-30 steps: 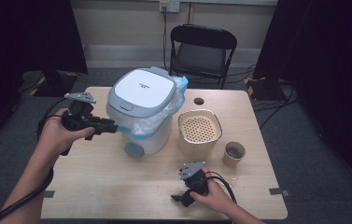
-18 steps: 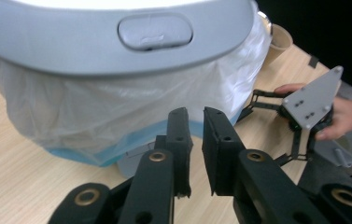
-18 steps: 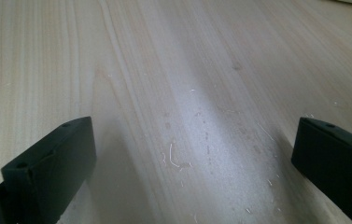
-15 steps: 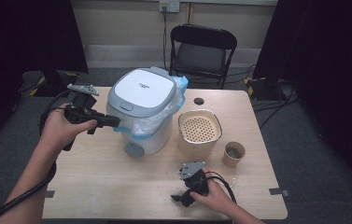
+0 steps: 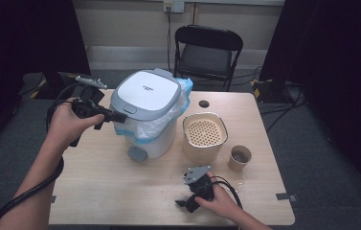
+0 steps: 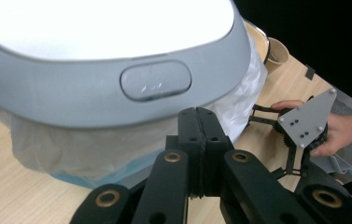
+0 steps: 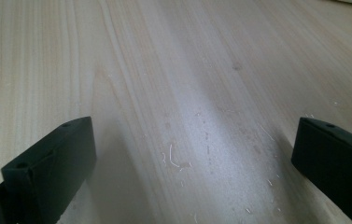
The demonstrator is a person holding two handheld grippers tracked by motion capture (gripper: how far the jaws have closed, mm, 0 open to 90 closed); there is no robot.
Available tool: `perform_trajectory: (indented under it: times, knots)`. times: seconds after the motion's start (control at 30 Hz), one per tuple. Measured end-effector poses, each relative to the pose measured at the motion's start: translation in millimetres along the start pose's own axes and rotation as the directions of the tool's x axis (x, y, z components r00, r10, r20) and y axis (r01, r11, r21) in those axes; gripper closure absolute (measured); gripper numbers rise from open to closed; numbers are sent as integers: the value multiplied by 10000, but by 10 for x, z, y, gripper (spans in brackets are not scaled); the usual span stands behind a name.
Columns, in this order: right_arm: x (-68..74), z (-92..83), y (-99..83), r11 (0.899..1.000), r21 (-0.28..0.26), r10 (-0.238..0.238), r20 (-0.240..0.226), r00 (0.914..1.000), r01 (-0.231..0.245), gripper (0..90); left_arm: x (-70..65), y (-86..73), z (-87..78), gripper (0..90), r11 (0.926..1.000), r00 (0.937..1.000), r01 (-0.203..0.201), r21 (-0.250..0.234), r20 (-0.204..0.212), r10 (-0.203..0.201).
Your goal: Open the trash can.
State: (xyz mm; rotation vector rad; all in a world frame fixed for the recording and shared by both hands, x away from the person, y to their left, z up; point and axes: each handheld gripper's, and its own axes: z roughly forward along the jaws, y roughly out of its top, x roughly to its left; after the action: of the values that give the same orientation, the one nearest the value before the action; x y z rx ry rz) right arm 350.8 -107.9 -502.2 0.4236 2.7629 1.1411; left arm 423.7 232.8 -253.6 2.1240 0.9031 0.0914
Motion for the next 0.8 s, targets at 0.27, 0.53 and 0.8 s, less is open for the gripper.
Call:
perform_trajectory:
  times: [0.27, 0.53, 0.8]
  knots:
    - [0, 1, 0, 10000, 1, 1, 7, 10000, -1, 0, 4, 157, -19, 900, 9992, 9999, -49, -392, 135, 54]
    - [0, 0, 0, 10000, -1, -1, 8, 10000, 1, 0, 6, 271, 34, 900, 9995, 9997, -190, -234, -186, 186]
    - [3, -1, 0, 10000, 29, 43, -5, 10000, -43, 0, 22, 348, 133, 900, 9991, 9982, -388, -191, -463, 378]
